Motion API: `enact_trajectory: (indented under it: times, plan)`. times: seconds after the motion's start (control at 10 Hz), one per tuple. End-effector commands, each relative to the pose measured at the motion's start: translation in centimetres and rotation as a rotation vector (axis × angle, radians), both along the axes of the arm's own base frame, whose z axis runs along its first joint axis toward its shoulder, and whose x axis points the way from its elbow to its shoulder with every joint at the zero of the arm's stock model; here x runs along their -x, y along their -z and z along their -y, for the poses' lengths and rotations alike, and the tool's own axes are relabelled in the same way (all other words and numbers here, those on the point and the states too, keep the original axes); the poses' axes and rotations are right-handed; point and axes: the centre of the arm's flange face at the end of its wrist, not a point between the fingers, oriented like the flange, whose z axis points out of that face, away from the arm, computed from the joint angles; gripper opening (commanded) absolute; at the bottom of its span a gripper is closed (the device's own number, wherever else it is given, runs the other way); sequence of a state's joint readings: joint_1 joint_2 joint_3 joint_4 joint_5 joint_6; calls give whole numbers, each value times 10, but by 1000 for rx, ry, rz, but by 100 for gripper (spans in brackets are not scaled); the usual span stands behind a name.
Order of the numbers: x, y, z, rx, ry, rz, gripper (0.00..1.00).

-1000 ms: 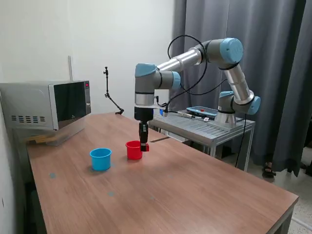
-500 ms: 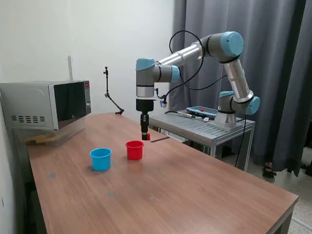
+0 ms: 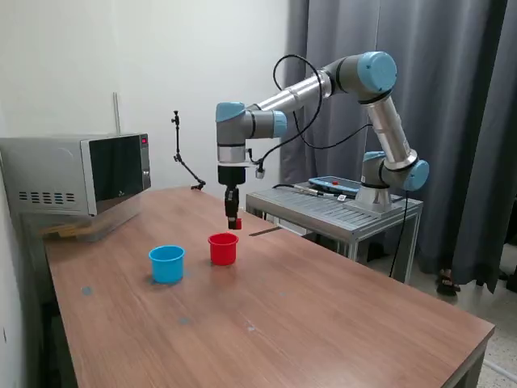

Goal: Place red objects in the red bin, and blue objects in the blue bin.

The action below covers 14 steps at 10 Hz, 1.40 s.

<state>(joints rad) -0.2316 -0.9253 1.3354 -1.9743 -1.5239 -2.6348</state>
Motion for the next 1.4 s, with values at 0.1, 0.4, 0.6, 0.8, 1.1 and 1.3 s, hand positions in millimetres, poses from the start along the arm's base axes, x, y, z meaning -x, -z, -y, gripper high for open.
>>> enact_trajectory:
  times: [0.1, 0.4, 0.6, 0.8, 1.1, 1.3]
  plan:
    - [-7, 5, -31, -37, 13, 23, 0]
    - [-18, 21, -45, -31, 35, 58, 0]
    - [-23, 28, -46, -27, 37, 75, 0]
    - [-25, 29, -58, -22, 57, 74, 0]
    - [-26, 29, -68, -22, 71, 74, 0]
    - [-26, 28, -70, -23, 75, 71, 0]
